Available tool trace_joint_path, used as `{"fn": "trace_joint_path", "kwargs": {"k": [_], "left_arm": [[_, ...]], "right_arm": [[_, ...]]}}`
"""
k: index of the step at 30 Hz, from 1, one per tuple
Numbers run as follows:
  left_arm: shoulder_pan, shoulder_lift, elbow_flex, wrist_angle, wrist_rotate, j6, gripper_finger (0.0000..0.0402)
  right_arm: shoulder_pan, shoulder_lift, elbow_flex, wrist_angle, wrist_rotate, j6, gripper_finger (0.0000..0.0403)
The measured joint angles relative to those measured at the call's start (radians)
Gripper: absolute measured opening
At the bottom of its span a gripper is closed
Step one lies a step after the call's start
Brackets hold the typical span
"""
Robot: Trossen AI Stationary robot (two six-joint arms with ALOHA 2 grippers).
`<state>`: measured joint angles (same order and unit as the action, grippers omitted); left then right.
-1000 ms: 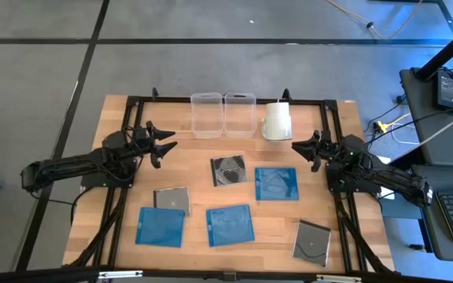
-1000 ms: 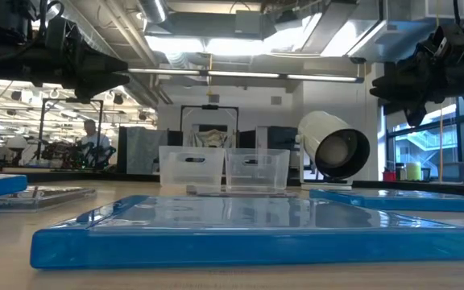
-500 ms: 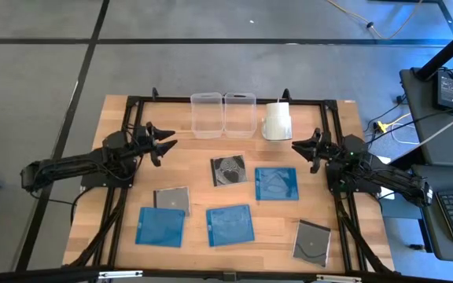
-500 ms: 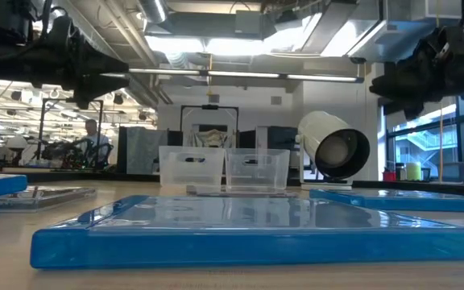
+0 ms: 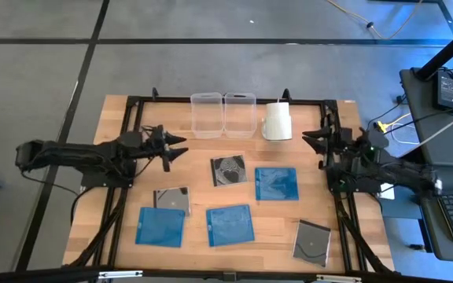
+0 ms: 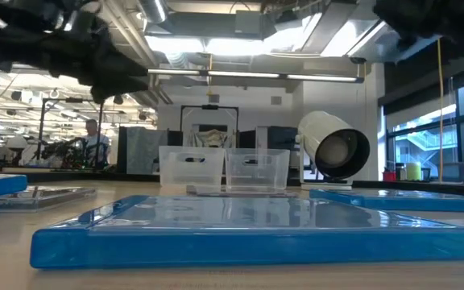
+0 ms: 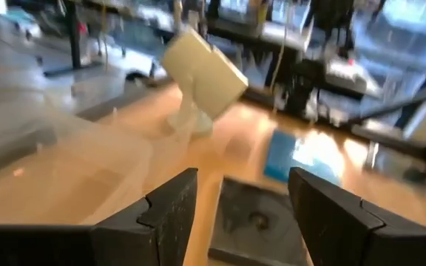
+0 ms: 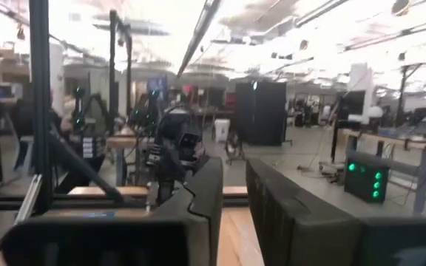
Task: Pick & place jewel cases by type
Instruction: Put the top black CD case into the left transparent bin
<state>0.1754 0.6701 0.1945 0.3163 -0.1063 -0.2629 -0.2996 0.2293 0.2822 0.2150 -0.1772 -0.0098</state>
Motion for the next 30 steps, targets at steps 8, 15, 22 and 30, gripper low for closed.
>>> {"fn": "trace_joint_path", "kwargs": {"k": [8,15,22,30], "left_arm": [[-0.059,0.341,0.151,-0.047,-0.012,0.012,0.0209],[-0.108,0.522,0.212,-0.057,-0.012,0.014,0.0209],[-0.150,0.620,0.213,-0.041,-0.013,-0.012,0.0209],[-0.162,0.700,0.213,0.011,-0.012,-0.014,0.0209]], "right_arm": [[0.080,0.463,0.242,-0.089,-0.034,0.068,0.0043],[0.204,0.728,0.346,-0.066,-0.383,-0.060,0.0043],[0.270,0.869,0.366,-0.041,-0.388,-0.100,0.0042],[0.275,1.001,0.367,0.037,-0.283,-0.104,0.0045]]}}
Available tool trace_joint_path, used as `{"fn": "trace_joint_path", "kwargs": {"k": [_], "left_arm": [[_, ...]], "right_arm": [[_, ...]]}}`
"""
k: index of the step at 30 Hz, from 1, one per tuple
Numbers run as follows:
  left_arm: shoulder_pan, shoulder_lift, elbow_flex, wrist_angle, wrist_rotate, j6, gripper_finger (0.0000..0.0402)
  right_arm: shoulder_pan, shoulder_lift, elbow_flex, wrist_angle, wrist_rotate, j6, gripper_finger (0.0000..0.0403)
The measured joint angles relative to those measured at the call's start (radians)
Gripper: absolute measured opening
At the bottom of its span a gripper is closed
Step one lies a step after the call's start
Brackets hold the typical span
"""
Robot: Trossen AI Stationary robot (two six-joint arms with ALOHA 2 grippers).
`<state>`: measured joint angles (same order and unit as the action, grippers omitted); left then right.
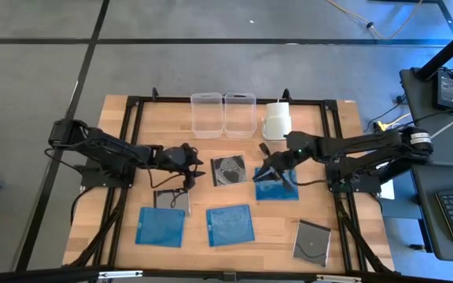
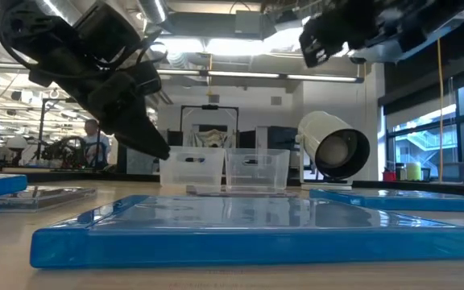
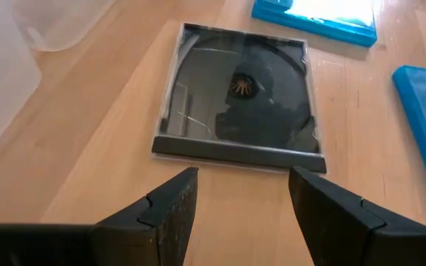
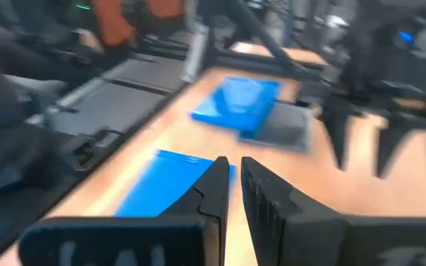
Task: Pick & place jewel cases by type
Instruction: Put the top black CD case into the left transparent bin
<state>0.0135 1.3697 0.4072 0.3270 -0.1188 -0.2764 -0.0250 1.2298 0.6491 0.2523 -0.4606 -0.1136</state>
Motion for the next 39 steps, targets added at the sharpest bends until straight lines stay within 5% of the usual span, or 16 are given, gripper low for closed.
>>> {"fn": "trace_joint_path", "kwargs": {"k": [4,12,17,32,39], "left_arm": [[0.000,0.031,0.000,0.040,0.000,0.001,0.0209],[0.000,0.042,0.000,0.043,0.000,0.001,0.0210],[0.000,0.042,0.000,0.044,-0.082,0.000,0.0210],[0.042,0.042,0.000,0.046,-0.152,0.001,0.0210],[0.042,0.042,0.000,0.052,-0.152,0.001,0.0210]], "right_arm": [[0.000,0.058,0.000,-0.006,0.153,0.002,0.0078],[0.000,0.181,0.000,-0.002,0.427,-0.055,0.0213],[0.000,0.255,0.000,0.006,0.466,-0.029,0.0260],[0.051,0.404,0.014,-0.042,0.468,0.148,0.0273],[0.090,0.414,0.083,-0.229,0.636,0.207,0.0273]]}}
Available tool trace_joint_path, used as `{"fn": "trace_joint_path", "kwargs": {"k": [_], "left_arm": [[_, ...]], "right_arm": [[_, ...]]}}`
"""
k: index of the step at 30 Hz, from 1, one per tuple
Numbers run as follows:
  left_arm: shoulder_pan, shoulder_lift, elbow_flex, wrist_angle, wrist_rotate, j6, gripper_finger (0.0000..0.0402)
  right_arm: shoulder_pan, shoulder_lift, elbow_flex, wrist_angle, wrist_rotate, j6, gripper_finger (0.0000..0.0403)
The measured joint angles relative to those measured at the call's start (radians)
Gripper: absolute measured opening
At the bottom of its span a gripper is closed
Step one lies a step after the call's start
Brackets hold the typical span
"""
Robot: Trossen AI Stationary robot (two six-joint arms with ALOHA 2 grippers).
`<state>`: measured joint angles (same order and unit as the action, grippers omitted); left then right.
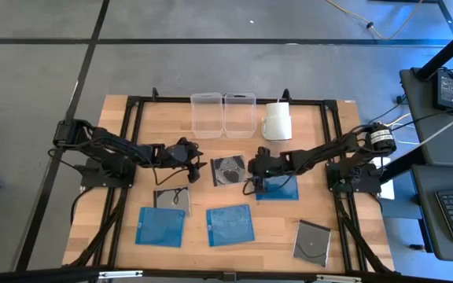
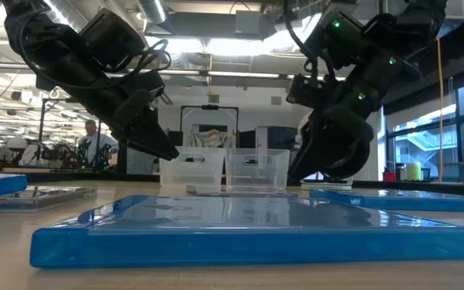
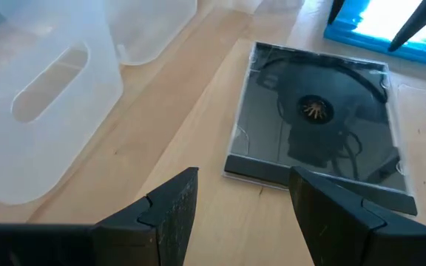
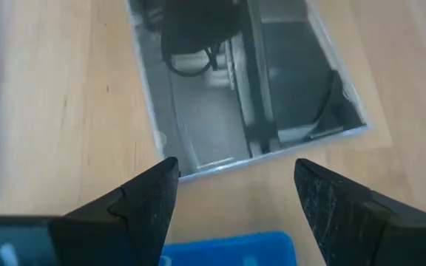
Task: Pick & place jewel cases by type
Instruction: Put the top black CD case into the left transparent bin
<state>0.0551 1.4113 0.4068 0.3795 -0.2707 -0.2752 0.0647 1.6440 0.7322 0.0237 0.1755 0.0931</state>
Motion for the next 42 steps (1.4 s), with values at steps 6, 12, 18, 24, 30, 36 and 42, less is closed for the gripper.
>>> {"fn": "trace_joint_path", "kwargs": {"k": [6,12,18,24,30,36,42], "left_arm": [[0.000,0.000,0.000,0.013,-0.001,0.006,0.0210],[0.004,0.000,0.000,0.045,-0.043,0.071,0.0210],[0.042,0.000,0.000,0.068,0.047,0.087,0.0210],[0.081,0.000,0.000,0.067,0.049,0.088,0.0210],[0.113,0.000,0.000,0.067,0.109,0.088,0.0210],[0.114,0.001,0.000,0.067,0.151,0.123,0.0210],[0.094,0.054,0.000,0.067,0.164,0.268,0.0210]], "right_arm": [[0.011,0.000,0.057,-0.109,-0.024,0.061,0.0273],[0.036,0.000,0.061,-0.119,-0.041,0.078,0.0273],[0.045,0.006,0.061,-0.111,-0.038,0.115,0.0273],[0.045,0.076,0.062,-0.084,-0.037,0.116,0.0273],[0.045,0.127,0.095,-0.082,-0.035,0.111,0.0273],[0.044,0.147,0.120,-0.082,-0.035,0.081,0.0273],[0.042,0.147,0.120,-0.091,-0.035,0.082,0.0273]]}}
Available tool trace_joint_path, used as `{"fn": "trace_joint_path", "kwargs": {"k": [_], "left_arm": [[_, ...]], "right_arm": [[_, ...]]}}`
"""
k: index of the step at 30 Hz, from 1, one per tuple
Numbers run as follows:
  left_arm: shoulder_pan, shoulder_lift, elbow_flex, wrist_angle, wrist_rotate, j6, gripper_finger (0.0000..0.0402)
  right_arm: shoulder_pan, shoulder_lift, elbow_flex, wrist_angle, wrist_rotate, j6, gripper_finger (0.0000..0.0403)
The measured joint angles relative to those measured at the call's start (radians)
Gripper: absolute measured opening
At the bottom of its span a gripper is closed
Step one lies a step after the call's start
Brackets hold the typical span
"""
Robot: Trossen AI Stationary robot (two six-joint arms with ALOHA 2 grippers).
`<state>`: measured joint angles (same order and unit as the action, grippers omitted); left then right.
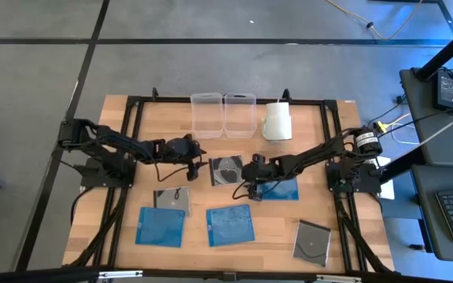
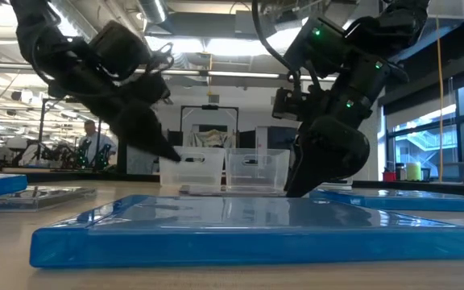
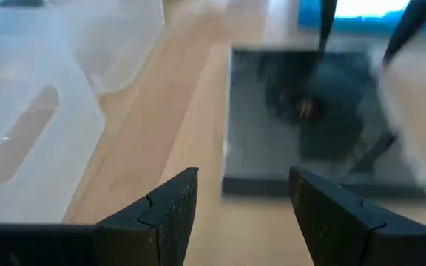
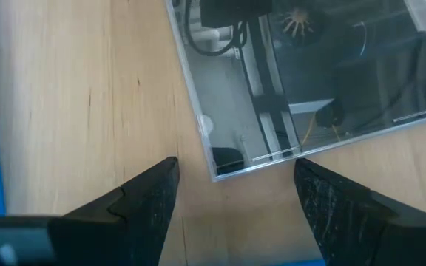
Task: Pick & place jewel cases by type
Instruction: Put the top black CD case into the left transparent bin
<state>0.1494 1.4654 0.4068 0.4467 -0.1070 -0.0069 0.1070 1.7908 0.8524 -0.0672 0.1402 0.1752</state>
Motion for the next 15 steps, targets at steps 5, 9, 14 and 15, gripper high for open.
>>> {"fn": "trace_joint_path", "kwargs": {"k": [5,9,14,15], "left_arm": [[-0.003,0.115,0.009,-0.004,-0.025,0.087,0.0210],[0.008,0.200,0.050,0.020,-0.018,0.103,0.0210],[0.027,0.247,0.094,0.012,0.031,0.163,0.0210],[0.034,0.248,0.096,0.010,0.052,0.164,0.0210]], "right_arm": [[0.000,0.000,0.000,0.000,0.000,0.000,0.0273],[0.000,0.000,0.000,-0.001,0.000,0.000,0.0273],[0.000,0.000,0.000,-0.010,-0.001,0.008,0.0273],[0.000,0.000,0.000,-0.011,-0.002,0.008,0.0273]]}}
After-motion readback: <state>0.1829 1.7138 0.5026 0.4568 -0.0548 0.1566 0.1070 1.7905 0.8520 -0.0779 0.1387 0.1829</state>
